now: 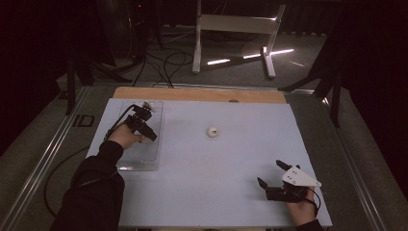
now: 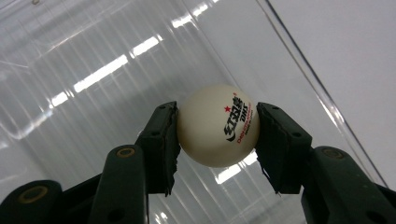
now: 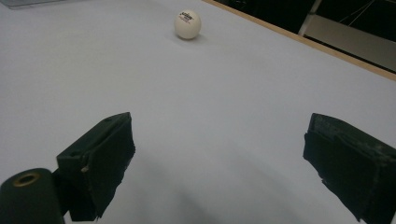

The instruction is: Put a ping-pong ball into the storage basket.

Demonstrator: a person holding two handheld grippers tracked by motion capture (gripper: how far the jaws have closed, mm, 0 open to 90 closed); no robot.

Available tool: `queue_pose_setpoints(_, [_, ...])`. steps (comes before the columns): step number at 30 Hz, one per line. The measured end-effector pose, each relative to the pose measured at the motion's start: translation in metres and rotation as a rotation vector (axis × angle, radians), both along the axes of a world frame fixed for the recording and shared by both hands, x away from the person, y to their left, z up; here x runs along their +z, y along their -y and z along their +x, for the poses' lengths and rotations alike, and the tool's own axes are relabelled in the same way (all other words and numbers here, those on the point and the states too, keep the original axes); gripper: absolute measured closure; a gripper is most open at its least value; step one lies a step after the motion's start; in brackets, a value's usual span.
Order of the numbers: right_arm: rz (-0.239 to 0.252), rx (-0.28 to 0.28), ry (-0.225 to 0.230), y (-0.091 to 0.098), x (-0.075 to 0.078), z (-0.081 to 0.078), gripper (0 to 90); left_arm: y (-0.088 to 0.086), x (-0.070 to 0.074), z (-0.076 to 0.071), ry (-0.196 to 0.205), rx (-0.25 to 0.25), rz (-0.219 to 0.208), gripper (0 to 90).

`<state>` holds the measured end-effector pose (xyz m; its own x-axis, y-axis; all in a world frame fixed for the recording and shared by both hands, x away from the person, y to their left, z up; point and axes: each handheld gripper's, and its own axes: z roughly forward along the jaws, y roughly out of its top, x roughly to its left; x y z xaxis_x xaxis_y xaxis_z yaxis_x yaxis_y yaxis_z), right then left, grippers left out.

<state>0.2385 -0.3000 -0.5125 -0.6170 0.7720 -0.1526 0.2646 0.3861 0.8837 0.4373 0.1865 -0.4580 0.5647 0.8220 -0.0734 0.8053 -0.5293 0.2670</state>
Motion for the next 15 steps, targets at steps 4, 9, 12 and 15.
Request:
queue_pose_setpoints(4, [0.000,-0.002,-0.003,-0.0003,-0.0002,0.0000,8.6,-0.0014,0.0012,0.0007,0.001,0.013,0.004,51.2])
queue_pose_setpoints(9, [-0.001,-0.003,-0.002,-0.0002,-0.0001,0.0000,8.5,-0.0034,0.0050,0.0018,0.003,0.037,-0.001,38.6])
queue_pose_setpoints(12, [-0.001,-0.002,0.003,-0.0002,0.0002,-0.0001,8.5,-0.0036,0.0077,0.0009,0.016,0.050,0.012,34.5])
queue_pose_setpoints(15, [-0.002,-0.003,0.002,0.0000,0.0001,0.0001,8.6,-0.0045,0.0096,0.0007,0.025,0.062,0.021,29.7])
